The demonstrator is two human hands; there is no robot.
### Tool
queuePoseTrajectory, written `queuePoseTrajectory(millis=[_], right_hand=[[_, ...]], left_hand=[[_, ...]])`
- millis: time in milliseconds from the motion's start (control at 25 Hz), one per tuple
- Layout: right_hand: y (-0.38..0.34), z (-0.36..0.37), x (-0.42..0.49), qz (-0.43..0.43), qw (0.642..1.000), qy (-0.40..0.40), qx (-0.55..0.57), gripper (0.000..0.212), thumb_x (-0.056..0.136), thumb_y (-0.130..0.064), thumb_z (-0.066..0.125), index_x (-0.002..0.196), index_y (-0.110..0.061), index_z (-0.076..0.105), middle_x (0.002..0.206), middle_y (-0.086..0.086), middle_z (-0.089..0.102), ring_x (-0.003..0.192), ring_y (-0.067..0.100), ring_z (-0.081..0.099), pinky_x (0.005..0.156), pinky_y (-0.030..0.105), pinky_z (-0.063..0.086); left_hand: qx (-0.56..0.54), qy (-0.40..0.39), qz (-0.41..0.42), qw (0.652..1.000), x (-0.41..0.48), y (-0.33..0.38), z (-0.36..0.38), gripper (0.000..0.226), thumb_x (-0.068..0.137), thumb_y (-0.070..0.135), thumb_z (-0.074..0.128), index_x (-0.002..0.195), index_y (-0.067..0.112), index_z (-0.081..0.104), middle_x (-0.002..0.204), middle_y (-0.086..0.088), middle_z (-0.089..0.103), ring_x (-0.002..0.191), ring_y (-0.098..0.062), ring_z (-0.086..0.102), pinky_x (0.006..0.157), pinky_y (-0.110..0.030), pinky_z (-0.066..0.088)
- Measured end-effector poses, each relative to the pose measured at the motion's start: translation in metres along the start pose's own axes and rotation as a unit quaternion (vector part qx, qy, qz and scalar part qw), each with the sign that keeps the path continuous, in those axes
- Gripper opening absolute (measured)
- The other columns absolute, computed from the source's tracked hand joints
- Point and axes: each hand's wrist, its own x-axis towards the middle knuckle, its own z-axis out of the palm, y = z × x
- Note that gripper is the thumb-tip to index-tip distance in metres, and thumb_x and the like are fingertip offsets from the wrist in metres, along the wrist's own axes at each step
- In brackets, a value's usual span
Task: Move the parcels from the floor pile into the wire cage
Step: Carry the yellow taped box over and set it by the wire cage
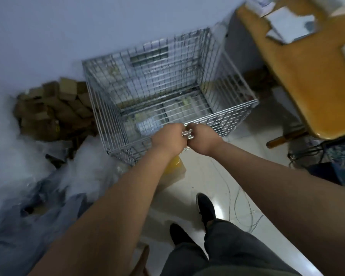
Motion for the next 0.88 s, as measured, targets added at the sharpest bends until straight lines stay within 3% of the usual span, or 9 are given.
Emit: queuePoseTrajectory(millis=[200, 360, 520, 680, 880], right_hand=[[0.029, -0.066, -0.051, 0.032, 0.996, 0.076, 0.031, 0.038, 0.085, -0.022, 0.064, 0.123, -0.020, 0.063, 0.113, 0.007, 0.070, 0.107, 0.028, 0.064, 0.086, 0.035, 0.052], [0.072, -0.115, -0.087, 0.056, 0.988, 0.134, 0.048, 0.032, 0.084, -0.023, 0.065, 0.116, -0.020, 0.065, 0.110, 0.006, 0.071, 0.104, 0.027, 0.065, 0.085, 0.036, 0.052], [0.125, -0.158, -0.119, 0.103, 0.977, 0.173, 0.070, 0.037, 0.085, -0.028, 0.066, 0.121, -0.023, 0.064, 0.111, 0.007, 0.069, 0.107, 0.026, 0.064, 0.089, 0.037, 0.052], [0.198, -0.202, -0.154, 0.154, 0.964, 0.199, 0.081, 0.040, 0.088, -0.027, 0.066, 0.128, -0.023, 0.060, 0.120, 0.008, 0.069, 0.112, 0.027, 0.063, 0.082, 0.028, 0.045], [0.270, -0.238, -0.205, 0.250, 0.930, 0.242, 0.119, 0.047, 0.091, -0.029, 0.065, 0.136, -0.021, 0.056, 0.119, 0.005, 0.066, 0.109, 0.025, 0.063, 0.085, 0.038, 0.053]], left_hand=[[0.042, 0.024, 0.079, 0.996, -0.007, 0.084, -0.017, 0.028, 0.095, 0.027, 0.053, 0.120, 0.029, 0.066, 0.110, -0.001, 0.071, 0.103, -0.028, 0.066, 0.074, -0.036, 0.050], [0.017, 0.011, 0.133, 0.991, -0.001, 0.151, -0.006, 0.029, 0.096, 0.031, 0.054, 0.122, 0.029, 0.065, 0.111, 0.001, 0.073, 0.104, -0.028, 0.067, 0.081, -0.040, 0.056], [0.031, 0.005, 0.196, 0.980, 0.015, 0.226, 0.009, 0.029, 0.093, 0.031, 0.057, 0.121, 0.029, 0.065, 0.114, 0.004, 0.072, 0.108, -0.025, 0.066, 0.082, -0.037, 0.052], [0.060, -0.019, 0.259, 0.964, 0.034, 0.315, 0.033, 0.030, 0.091, 0.030, 0.055, 0.118, 0.029, 0.066, 0.113, 0.003, 0.069, 0.106, -0.026, 0.064, 0.081, -0.037, 0.053], [0.070, -0.072, 0.319, 0.942, 0.042, 0.414, 0.074, 0.030, 0.091, 0.032, 0.056, 0.119, 0.032, 0.066, 0.114, 0.006, 0.069, 0.107, -0.024, 0.064, 0.083, -0.037, 0.053]])
